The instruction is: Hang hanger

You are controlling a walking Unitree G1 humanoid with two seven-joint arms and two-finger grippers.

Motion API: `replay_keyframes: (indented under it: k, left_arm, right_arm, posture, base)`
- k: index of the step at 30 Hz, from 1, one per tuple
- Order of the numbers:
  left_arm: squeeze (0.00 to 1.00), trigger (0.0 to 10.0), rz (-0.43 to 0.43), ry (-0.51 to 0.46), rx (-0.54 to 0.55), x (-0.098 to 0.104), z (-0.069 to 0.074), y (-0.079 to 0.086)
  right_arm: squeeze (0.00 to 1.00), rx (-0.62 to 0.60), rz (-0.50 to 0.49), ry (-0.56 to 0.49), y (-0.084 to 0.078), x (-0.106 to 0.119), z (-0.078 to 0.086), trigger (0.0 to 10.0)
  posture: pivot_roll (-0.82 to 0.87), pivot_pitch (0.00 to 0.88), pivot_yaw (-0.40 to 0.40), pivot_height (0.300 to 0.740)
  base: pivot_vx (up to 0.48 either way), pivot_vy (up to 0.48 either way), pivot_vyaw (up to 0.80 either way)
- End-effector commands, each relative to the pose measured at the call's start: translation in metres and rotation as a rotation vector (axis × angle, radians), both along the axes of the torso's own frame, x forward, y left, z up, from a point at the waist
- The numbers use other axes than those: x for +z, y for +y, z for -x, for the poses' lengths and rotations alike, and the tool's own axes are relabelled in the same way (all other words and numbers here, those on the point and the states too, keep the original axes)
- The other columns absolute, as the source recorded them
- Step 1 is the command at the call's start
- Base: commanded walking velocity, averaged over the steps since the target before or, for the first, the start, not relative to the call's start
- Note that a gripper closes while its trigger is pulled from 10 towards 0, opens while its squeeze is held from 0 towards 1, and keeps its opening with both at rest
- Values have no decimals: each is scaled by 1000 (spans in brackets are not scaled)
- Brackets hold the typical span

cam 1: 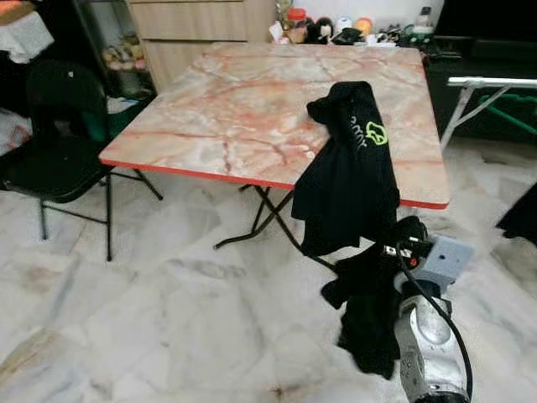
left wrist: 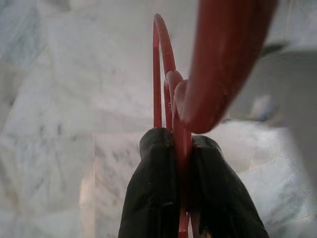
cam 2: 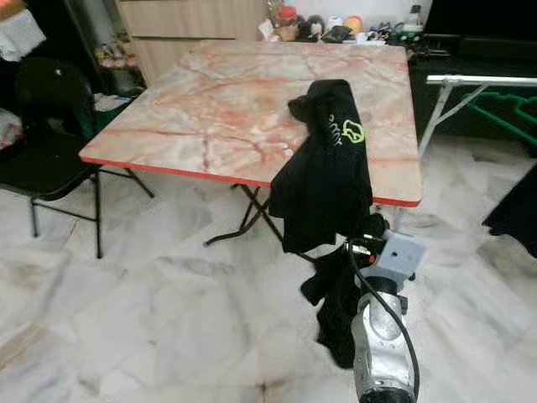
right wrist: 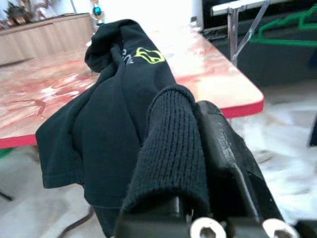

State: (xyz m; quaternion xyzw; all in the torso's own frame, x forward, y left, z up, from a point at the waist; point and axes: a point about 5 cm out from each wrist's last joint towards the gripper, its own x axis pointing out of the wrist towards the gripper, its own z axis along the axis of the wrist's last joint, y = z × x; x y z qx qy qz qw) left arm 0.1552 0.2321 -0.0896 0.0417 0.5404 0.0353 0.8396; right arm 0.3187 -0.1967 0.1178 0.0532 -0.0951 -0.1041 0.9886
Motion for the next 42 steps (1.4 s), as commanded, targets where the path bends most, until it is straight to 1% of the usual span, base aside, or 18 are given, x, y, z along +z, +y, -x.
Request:
replay_keyframes:
  k: [1, 11, 20, 38, 42]
  left_arm:
    - [0, 10000, -17, 19, 5, -2, 8, 6]
    - [0, 10000, 10, 9, 15, -1, 7, 4]
    - [0, 10000, 9, 11, 1, -1, 6, 4]
    - [0, 10000, 12, 10, -6, -1, 6, 5]
    - [0, 10000, 14, 10, -9, -1, 6, 5]
  right_arm:
    - [0, 21, 1, -43, 8, 10, -3, 10000]
    - [0, 20, 4, -50, 8, 11, -3, 10000]
    - [0, 20, 6, -56, 9, 12, -3, 10000]
    - [0, 22, 26, -89, 11, 20, -5, 10000]
    - [0, 45, 47, -111, 15, 25, -6, 10000]
  posture:
    - [12, 140, 42, 740]
    - [18, 145, 42, 740]
    - [18, 146, 42, 740]
    - [20, 143, 50, 740]
    - [20, 142, 50, 740]
  base:
    - [0, 0, 0]
    - [0, 0, 0]
    - [0, 0, 0]
    - [315, 0, 0]
    - [368, 0, 0]
